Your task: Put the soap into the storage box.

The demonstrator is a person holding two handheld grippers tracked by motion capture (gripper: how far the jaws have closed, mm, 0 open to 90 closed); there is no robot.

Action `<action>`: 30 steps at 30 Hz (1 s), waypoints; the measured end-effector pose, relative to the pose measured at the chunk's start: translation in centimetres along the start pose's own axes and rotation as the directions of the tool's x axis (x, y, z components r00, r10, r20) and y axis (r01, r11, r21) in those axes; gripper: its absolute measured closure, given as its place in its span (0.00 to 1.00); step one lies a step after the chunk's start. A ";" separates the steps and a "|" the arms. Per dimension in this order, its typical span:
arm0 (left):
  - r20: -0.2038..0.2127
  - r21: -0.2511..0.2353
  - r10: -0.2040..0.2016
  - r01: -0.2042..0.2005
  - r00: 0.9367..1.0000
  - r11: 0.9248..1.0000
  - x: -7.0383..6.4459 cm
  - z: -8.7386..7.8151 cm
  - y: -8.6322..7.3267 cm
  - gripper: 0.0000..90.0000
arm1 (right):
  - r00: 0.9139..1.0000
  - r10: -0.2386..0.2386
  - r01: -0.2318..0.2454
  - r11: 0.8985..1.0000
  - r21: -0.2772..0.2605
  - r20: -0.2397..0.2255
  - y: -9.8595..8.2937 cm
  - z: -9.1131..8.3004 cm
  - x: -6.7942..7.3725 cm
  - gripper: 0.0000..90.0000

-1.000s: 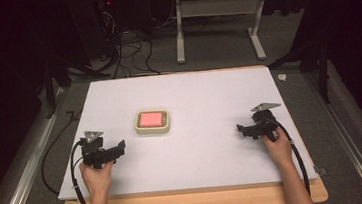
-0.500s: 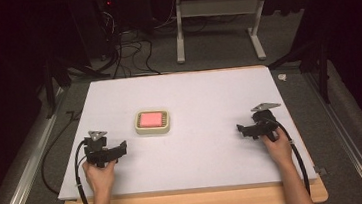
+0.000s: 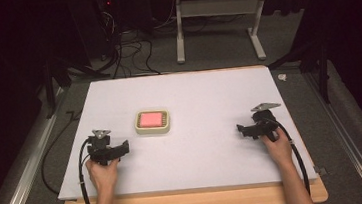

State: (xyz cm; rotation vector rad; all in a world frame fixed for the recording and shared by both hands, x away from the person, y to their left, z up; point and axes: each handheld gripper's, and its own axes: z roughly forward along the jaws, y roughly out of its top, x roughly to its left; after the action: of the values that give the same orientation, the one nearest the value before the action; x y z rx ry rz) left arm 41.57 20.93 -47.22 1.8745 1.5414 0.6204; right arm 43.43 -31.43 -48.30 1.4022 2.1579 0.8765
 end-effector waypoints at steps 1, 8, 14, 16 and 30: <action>-0.002 0.000 0.001 -0.001 1.000 1.000 0.0 0.1 0.0 0.15 | 1.000 0.000 0.000 1.000 0.000 0.000 0.0 0.0 0.0 0.16; -0.018 0.018 0.031 -0.031 0.999 0.999 -0.5 0.7 -0.1 0.15 | 1.000 0.000 0.000 1.000 0.000 0.000 0.0 0.0 0.0 0.16; -0.029 0.005 0.027 -0.027 0.999 1.000 -0.5 0.9 -0.1 0.16 | 1.000 0.000 0.000 1.000 0.001 0.000 0.0 0.0 0.0 0.16; -0.028 0.003 0.022 -0.022 0.999 1.000 -0.5 0.9 -0.1 0.15 | 1.000 0.000 0.000 1.000 0.000 0.000 0.0 0.0 0.0 0.16; -0.062 0.020 0.041 -0.040 0.997 0.999 -0.5 1.5 -0.3 0.15 | 1.000 0.000 0.000 1.000 0.000 0.000 0.0 0.0 0.0 0.16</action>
State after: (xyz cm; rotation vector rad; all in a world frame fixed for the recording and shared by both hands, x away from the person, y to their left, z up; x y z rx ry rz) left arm 42.36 20.23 -48.46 1.9212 1.5574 0.6913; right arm 43.43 -31.42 -48.30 1.4024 2.1583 0.8761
